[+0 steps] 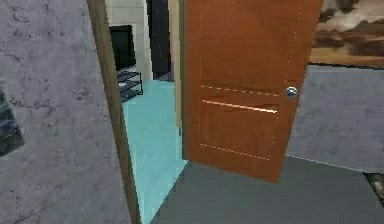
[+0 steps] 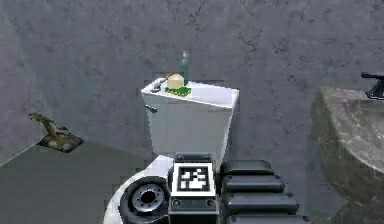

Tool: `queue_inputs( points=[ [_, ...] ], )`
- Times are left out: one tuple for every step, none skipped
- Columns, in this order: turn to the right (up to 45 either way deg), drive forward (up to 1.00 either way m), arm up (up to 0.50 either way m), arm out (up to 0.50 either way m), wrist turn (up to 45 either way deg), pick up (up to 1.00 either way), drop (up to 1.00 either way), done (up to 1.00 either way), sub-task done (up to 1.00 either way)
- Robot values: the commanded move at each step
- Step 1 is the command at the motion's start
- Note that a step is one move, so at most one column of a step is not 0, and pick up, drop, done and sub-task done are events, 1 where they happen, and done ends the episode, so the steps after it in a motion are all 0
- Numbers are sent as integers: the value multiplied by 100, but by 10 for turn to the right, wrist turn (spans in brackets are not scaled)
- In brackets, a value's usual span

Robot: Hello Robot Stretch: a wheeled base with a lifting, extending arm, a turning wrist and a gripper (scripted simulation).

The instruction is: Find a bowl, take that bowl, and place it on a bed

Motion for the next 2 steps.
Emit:
queue_inputs(
  points=[
    [-30, 0, 0, 0, 0, 0, 0, 0, 0],
    [-450, 0, 0, 0, 0, 0, 0, 0, 0]
  ],
)
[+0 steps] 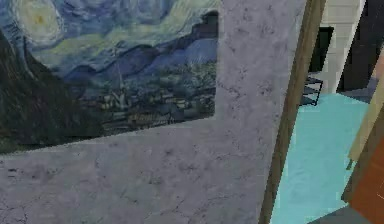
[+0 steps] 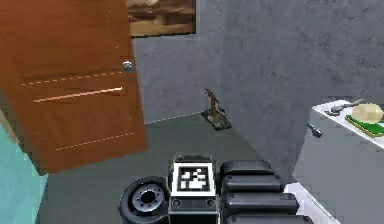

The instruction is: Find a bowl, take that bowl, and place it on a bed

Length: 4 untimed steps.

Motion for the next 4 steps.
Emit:
queue_inputs(
  points=[
    [-450, 0, 0, 0, 0, 0, 0, 0, 0],
    [-450, 0, 0, 0, 0, 0, 0, 0, 0],
    [-180, 0, 0, 0, 0, 0, 0, 0, 0],
    [0, 15, 0, 0, 0, 0, 0, 0, 0]
  ],
)
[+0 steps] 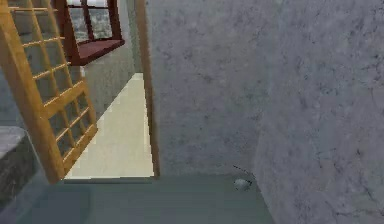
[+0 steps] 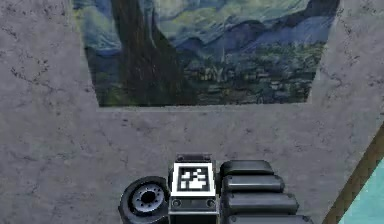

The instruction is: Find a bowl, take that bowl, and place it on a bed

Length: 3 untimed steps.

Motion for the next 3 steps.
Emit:
queue_inputs(
  points=[
    [450, 0, 0, 0, 0, 0, 0, 0, 0],
    [450, 0, 0, 0, 0, 0, 0, 0, 0],
    [450, 0, 0, 0, 0, 0, 0, 0, 0]
  ],
)
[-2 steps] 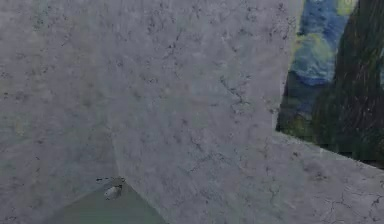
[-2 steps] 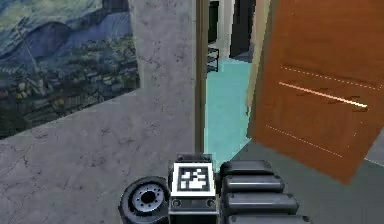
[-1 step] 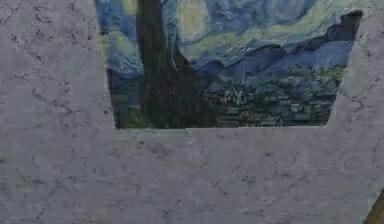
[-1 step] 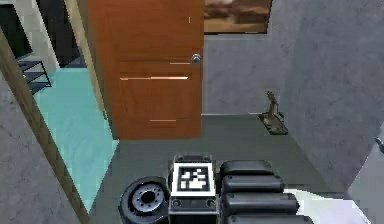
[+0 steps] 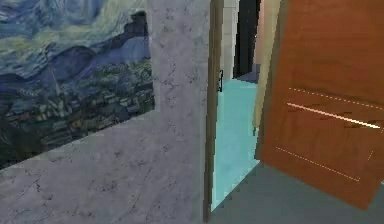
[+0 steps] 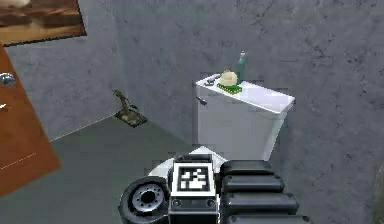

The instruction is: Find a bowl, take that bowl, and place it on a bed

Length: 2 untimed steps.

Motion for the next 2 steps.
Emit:
queue_inputs(
  points=[
    [270, 0, 0, 0, 0, 0, 0, 0, 0],
    [0, 100, 0, 0, 0, 0, 0, 0, 0]
  ],
)
